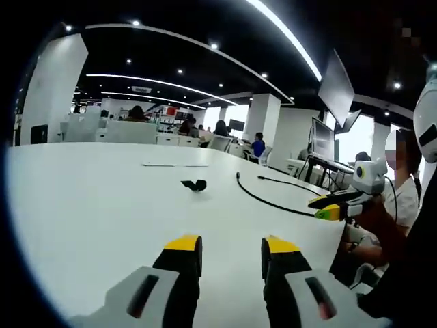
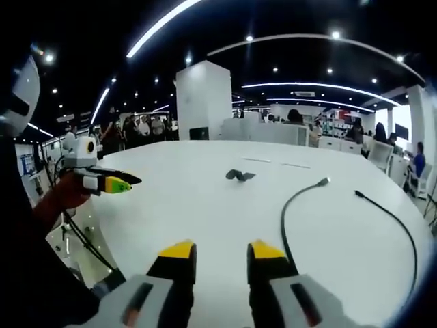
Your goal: Find the charging cable on the desk, coil it up and secure with Velcro.
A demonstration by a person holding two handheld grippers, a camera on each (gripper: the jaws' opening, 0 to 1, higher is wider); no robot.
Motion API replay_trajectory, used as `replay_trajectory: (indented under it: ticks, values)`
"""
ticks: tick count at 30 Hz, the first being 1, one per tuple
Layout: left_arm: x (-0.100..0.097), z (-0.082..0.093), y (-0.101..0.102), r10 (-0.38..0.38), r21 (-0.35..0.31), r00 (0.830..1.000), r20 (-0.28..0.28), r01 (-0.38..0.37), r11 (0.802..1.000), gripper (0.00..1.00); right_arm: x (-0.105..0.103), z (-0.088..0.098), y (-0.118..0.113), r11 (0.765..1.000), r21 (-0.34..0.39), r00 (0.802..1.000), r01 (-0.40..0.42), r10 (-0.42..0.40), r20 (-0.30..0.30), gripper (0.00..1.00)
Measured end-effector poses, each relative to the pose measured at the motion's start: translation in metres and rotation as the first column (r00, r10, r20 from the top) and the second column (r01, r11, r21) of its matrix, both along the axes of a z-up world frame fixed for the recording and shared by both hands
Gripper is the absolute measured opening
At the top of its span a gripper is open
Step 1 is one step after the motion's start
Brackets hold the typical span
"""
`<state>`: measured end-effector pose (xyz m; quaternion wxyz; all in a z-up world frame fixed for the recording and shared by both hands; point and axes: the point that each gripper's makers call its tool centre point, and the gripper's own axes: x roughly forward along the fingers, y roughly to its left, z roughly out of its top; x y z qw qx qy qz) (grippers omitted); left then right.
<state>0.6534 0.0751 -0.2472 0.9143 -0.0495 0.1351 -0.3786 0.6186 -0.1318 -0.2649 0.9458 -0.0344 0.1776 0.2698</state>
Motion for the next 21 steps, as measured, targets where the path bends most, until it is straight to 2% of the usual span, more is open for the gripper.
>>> replay_trajectory:
  ticks: [10,12,14,17,21]
  values:
    - [-0.0017,-0.0012,0.0017,0.006,0.0,1.0,0.005,-0.006,1.0,0.34,-0.0031,0.0,-0.0005,1.0,-0.016,1.0,-0.005,0.005,0.004,0.3]
    - [0.0016,-0.0018,0.0073,0.032,-0.011,0.999,0.032,-0.032,0.999,0.34,-0.0025,-0.0012,-0.0071,0.999,-0.031,1.0,0.009,-0.009,0.011,0.3]
    - [0.0005,-0.0048,0.0065,0.027,-0.021,1.0,-0.006,-0.027,0.999,0.34,-0.0024,-0.0008,-0.0089,1.0,-0.015,1.0,0.012,-0.012,0.003,0.3]
    - [-0.0002,-0.0061,0.007,0.026,0.02,1.0,0.01,-0.026,0.999,0.34,-0.0041,-0.0005,-0.0081,1.0,-0.019,1.0,0.006,-0.006,0.007,0.3]
    - [-0.0002,-0.003,0.0101,0.035,-0.004,0.999,0.004,-0.035,0.999,0.34,-0.0058,-0.0009,-0.0071,1.0,-0.01,1.0,0.005,-0.005,0.007,0.3]
